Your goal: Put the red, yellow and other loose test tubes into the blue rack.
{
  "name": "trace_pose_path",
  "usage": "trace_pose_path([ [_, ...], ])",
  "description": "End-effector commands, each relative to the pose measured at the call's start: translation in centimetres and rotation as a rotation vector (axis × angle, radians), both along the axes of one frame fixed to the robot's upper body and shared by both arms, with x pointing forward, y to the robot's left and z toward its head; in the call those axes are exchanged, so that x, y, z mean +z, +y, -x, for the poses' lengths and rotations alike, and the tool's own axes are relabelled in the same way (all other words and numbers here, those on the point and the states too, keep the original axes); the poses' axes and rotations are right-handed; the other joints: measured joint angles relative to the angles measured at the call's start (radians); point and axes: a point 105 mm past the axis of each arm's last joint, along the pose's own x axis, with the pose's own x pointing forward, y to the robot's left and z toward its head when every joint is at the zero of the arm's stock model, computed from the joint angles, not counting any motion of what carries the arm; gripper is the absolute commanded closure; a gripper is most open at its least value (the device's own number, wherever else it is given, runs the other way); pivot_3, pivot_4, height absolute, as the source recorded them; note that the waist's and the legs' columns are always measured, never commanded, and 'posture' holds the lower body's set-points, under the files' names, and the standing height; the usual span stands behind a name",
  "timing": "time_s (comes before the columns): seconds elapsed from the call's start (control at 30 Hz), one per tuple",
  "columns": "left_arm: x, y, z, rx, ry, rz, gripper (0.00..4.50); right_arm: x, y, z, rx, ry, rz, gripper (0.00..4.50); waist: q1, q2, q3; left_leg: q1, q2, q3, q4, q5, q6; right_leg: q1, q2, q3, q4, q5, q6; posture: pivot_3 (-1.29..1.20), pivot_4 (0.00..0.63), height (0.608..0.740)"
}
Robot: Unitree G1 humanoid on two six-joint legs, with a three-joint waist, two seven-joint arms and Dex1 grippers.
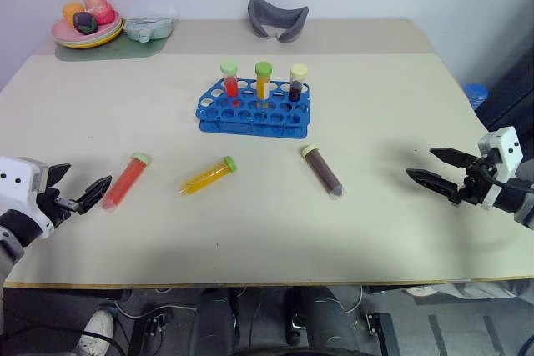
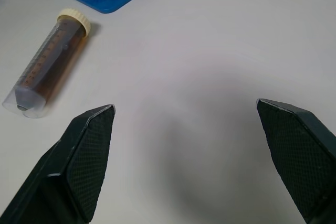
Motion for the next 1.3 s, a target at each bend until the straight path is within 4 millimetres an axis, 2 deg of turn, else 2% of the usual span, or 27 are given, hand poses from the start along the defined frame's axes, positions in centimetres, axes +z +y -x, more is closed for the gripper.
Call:
trace_pose_path([
  [0.03,1.4,-0.1,-0.2,-0.007,-0.038,-0.027,0.15,1.3,0.3,-0.2,0.010,-0.060,0.015,0.10,0.000,0.000,0.000,0.000,0.000,0.000,0.000,0.000,0.000,0.000,0.000,0.000,0.000,0.000,0.000,0.00,0.150,0.660],
  [0.3,1.5,-0.6,-0.9,-0.013,-0.048,-0.020,0.15,1.6,0.6,-0.4,-0.006,-0.080,0.017,0.10,-0.001,0.000,0.000,0.000,0.000,0.000,0.000,0.001,-0.001,0.000,0.000,0.000,0.000,0.000,0.000,0.00,0.150,0.660],
  [0.53,1.4,-0.9,-0.8,-0.019,-0.050,-0.001,0.15,0.7,-0.1,-0.3,-0.056,-0.068,0.060,0.10,0.001,0.000,0.000,0.000,0.000,0.000,0.000,0.001,-0.001,0.000,0.000,0.000,0.000,0.000,0.000,0.00,0.150,0.660],
  [0.7,1.7,-1.6,-2.0,-0.045,-0.066,0.016,0.15,2.7,-0.4,-0.7,-0.089,-0.119,0.054,0.10,0.002,0.000,0.000,0.000,0.000,-0.001,0.000,0.001,-0.001,0.000,0.000,0.000,0.001,0.000,0.000,0.00,0.150,0.660],
  [0.87,3.3,-4.6,-3.9,-0.166,-0.109,0.038,0.15,4.0,0.4,-0.7,-0.143,-0.140,0.081,0.10,0.001,0.000,0.000,0.000,0.000,-0.001,0.001,0.002,-0.003,0.001,0.000,-0.001,0.001,0.000,0.000,0.00,0.150,0.660],
  [0.93,3.6,-6.4,-4.5,-0.231,-0.112,0.048,0.15,4.5,1.2,-1.0,-0.170,-0.127,0.073,0.10,0.000,0.000,0.000,0.000,0.000,-0.001,0.001,0.003,-0.005,0.001,0.000,-0.001,0.001,0.000,0.000,0.00,0.150,0.660],
  [1.0,3.5,-8.6,-4.6,-0.317,-0.104,0.057,0.15,4.7,2.9,-0.8,-0.146,-0.092,0.095,0.10,-0.002,0.000,0.000,0.000,0.000,-0.001,0.000,0.003,-0.005,0.001,0.000,0.000,0.001,0.000,0.000,0.00,0.150,0.660],
  [1.13,2.5,-13.1,-3.2,-0.528,-0.078,0.017,0.15,4.5,6.9,-0.3,-0.071,0.008,0.119,0.10,-0.006,0.000,0.000,0.000,0.000,-0.001,0.000,0.003,-0.006,0.000,0.000,0.000,0.001,0.000,0.000,0.00,0.150,0.660],
  [1.2,1.7,-14.6,-2.5,-0.598,-0.062,-0.002,0.15,4.3,8.7,-0.2,-0.059,0.073,0.112,0.10,-0.010,0.000,0.000,0.000,0.000,-0.001,0.000,0.003,-0.006,0.000,0.000,0.000,0.001,0.000,0.000,0.00,0.150,0.660],
  [1.27,1.3,-15.2,-1.9,-0.631,-0.055,-0.012,0.15,4.3,9.8,-0.2,-0.062,0.103,0.116,0.10,-0.013,0.000,0.000,0.000,0.000,-0.002,0.000,0.003,-0.006,0.000,0.001,0.000,0.001,0.000,0.000,0.00,0.150,0.660],
  [1.3,1.3,-15.8,-1.6,-0.665,-0.052,-0.012,0.15,4.3,10.5,-0.4,-0.080,0.153,0.067,0.10,-0.014,0.000,0.000,0.000,0.000,-0.002,0.000,0.003,-0.006,0.000,0.001,0.000,0.001,0.000,0.000,0.00,0.150,0.660],
])
